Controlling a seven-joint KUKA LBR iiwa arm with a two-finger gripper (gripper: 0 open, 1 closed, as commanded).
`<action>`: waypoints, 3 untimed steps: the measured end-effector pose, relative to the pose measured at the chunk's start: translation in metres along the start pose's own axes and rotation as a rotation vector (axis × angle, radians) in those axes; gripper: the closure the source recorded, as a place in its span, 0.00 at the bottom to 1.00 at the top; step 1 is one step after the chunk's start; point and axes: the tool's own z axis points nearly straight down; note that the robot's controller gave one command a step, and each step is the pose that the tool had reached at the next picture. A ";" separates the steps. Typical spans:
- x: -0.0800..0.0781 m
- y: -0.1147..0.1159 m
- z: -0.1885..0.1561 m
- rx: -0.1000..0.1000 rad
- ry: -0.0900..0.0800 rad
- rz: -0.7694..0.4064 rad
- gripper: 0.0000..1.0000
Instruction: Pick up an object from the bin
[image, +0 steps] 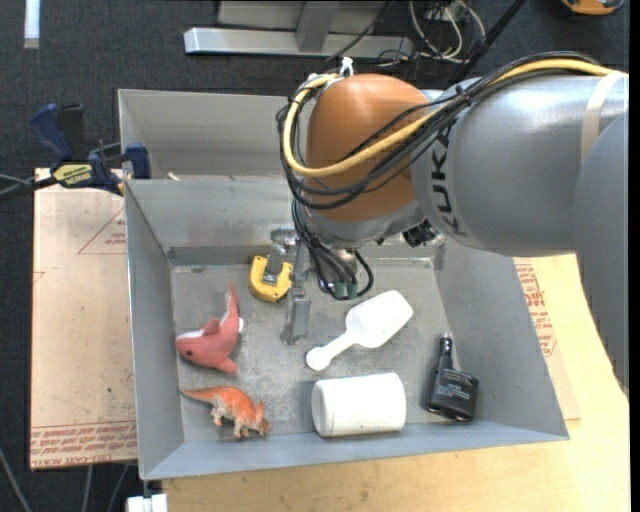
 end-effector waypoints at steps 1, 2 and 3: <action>-0.001 -0.001 -0.005 -0.001 -0.008 0.003 0.00; -0.003 0.020 0.023 -0.001 -0.014 -0.190 0.00; 0.004 0.056 0.056 -0.001 -0.008 -0.373 0.00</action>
Offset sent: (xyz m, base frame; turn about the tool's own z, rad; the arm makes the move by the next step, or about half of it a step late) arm -0.0006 0.0455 -0.0644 -0.4044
